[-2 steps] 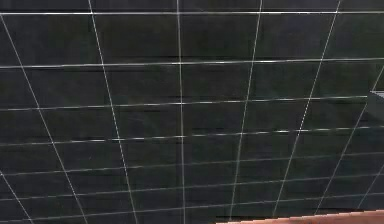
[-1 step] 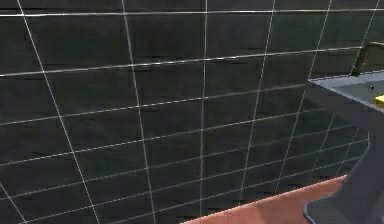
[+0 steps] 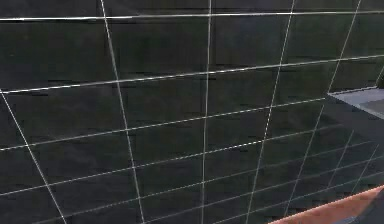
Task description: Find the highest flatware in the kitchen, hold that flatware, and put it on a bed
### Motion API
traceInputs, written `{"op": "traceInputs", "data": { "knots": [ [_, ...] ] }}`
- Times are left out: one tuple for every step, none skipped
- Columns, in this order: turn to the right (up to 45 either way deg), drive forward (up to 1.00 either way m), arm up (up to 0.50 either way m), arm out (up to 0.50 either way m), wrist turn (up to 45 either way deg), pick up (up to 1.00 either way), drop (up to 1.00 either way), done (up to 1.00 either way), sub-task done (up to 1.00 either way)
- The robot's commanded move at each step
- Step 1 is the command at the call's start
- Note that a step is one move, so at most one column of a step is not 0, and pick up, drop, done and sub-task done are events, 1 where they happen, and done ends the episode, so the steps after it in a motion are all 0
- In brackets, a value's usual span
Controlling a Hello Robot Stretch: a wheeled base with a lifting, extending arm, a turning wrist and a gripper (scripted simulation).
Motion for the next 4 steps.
{"op": "traceInputs", "data": {
  "knots": [
    [45.0, 0.0, 0.0, 0.0, 0.0, 0.0, 0.0, 0.0, 0.0],
    [24.0, 0.0, 0.0, 0.0, 0.0, 0.0, 0.0, 0.0, 0.0],
    [3.0, 0.0, 0.0, 0.0, 0.0, 0.0, 0.0, 0.0, 0.0],
    [0.0, 0.45, 0.0, 0.0, 0.0, 0.0, 0.0, 0.0, 0.0]
  ]
}}
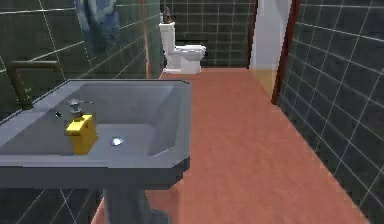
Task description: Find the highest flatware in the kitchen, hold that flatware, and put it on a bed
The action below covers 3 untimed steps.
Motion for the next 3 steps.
{"op": "traceInputs", "data": {
  "knots": [
    [33.0, 0.0, 0.0, 0.0, 0.0, 0.0, 0.0, 0.0, 0.0],
    [0.0, 0.5, 0.0, 0.0, 0.0, 0.0, 0.0, 0.0, 0.0],
    [-24.0, 0.0, 0.0, 0.0, 0.0, 0.0, 0.0, 0.0, 0.0]
  ]
}}
